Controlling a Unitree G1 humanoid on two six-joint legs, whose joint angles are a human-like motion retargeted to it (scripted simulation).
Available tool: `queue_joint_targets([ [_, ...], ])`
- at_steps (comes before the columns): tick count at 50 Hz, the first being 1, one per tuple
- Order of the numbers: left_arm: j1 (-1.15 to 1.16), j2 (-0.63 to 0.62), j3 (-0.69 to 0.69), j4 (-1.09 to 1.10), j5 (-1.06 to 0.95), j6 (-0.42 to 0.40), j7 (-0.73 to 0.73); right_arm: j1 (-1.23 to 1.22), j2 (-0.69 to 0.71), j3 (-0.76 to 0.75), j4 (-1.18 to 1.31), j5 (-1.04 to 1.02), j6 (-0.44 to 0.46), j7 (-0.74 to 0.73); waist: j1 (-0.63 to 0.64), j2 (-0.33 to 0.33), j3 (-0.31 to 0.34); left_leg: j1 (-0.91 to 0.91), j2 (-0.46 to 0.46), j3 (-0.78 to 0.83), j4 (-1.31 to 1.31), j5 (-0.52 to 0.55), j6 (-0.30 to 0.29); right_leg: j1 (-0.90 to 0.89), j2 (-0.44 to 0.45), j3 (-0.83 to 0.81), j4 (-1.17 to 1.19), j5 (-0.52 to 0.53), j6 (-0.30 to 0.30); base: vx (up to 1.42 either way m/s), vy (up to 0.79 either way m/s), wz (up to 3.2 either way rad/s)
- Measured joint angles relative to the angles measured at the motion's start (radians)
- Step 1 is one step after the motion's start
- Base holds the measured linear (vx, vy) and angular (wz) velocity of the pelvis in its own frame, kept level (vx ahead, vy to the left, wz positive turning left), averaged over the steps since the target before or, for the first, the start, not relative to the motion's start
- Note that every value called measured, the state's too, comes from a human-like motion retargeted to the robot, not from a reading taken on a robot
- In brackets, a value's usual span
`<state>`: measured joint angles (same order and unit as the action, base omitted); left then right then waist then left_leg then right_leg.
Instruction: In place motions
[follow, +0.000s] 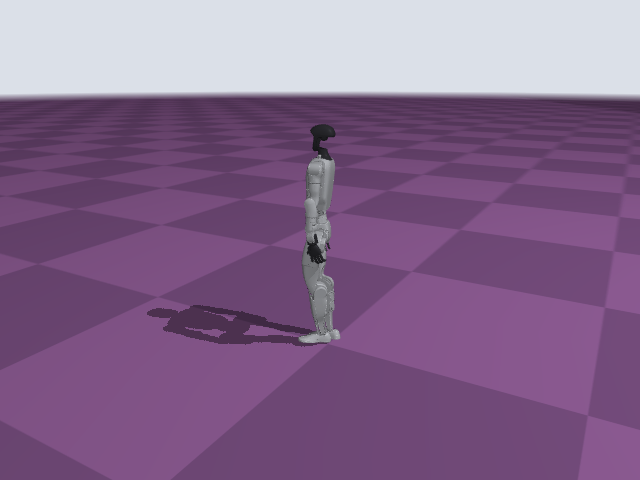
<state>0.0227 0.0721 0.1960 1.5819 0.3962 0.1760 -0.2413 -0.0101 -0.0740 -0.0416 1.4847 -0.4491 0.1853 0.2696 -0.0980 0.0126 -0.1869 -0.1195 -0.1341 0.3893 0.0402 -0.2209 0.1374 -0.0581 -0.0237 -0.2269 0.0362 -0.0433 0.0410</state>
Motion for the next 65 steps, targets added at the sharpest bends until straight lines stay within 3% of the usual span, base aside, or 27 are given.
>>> queue_joint_targets([
  [25, 0.005, -0.002, -0.001, -0.01, -0.011, -0.001, -0.002, 0.004, 0.008, 0.016, -0.016, -0.005, -0.005, 0.012, -0.03, 0.001, 0.012, -0.002, -0.004, -0.015, -0.002, -0.033, 0.006, -0.013, -0.013, -0.015, 0.01, 0.01, 0.008, -0.01, 0.0, 0.0],
  [38, -0.015, 0.002, -0.008, -0.033, -0.01, 0.0, -0.004, 0.029, -0.01, -0.017, 0.033, 0.035, 0.002, -0.01, 0.236, -0.026, 0.024, -0.021, 0.023, 0.134, 0.009, -0.045, 0.009, -0.006, -0.011, 0.129, 0.037, -0.019, 0.008, -0.12, 0.01, -0.53],
  [42, -0.025, 0.001, -0.019, -0.028, -0.012, 0.0, -0.002, 0.034, -0.014, -0.032, 0.04, 0.044, 0.006, -0.013, 0.235, -0.027, 0.022, -0.032, 0.008, 0.07, 0.015, -0.036, 0.014, 0.009, -0.032, 0.059, 0.037, -0.031, 0.015, -0.23, -0.06, 1.1],
  [47, -0.035, 0.003, -0.028, -0.002, -0.013, 0.001, 0.004, 0.032, -0.016, -0.033, 0.028, 0.024, 0.009, -0.006, 0.1, -0.027, 0.018, -0.029, -0.052, -0.128, 0.016, -0.012, 0.023, 0.05, -0.065, -0.162, 0.015, -0.039, 0.016, -0.23, -0.12, 2.4],
  [52, -0.037, 0.01, -0.027, 0.026, -0.019, 0.003, 0.007, 0.027, -0.014, -0.008, -0.007, 0.002, 0.002, 0.002, 0.059, -0.053, 0.03, 0.009, -0.092, -0.236, 0.001, 0.0, 0.015, 0.094, -0.098, -0.285, 0.008, -0.05, 0.022, -0.09, -0.05, 1.36],
  [65, -0.008, 0.003, 0.001, 0.042, -0.047, -0.001, 0.03, -0.005, 0.019, 0.031, -0.128, 0.015, -0.031, 0.033, 0.039, -0.066, 0.044, 0.06, -0.131, -0.315, -0.05, 0.01, 0.041, 0.124, -0.095, -0.362, 0.003, -0.06, 0.025, -0.02, -0.01, 0.3],
])
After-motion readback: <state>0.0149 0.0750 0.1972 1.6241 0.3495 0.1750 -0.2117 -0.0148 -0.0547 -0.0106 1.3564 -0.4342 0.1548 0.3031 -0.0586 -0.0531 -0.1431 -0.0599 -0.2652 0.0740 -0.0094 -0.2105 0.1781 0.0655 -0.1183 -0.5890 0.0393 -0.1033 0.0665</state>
